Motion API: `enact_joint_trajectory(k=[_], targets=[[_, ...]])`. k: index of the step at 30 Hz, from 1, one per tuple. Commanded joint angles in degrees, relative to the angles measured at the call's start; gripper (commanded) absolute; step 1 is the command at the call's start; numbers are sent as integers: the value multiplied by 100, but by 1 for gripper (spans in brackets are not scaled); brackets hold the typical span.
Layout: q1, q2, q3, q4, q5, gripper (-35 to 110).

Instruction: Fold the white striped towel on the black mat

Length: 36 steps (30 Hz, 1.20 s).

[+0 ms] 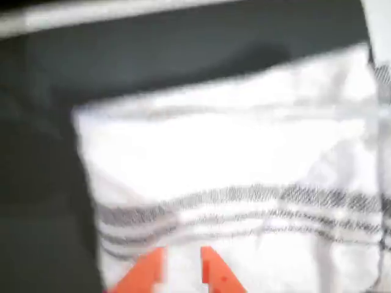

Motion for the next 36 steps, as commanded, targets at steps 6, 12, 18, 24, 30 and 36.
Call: enact_joint_trajectory(k=[6,12,18,24,30,36], targets=[[88,-984,-589,97,-914,27],[-255,-2399,-976,-721,-826,25],[-492,-3006,-1318,-914,-659,0],[-1090,-2751,-1758,-633,26,0],[-2145,-2900,-2681,-193,729,0],[-2874,-3120,-3146,97,958,0]])
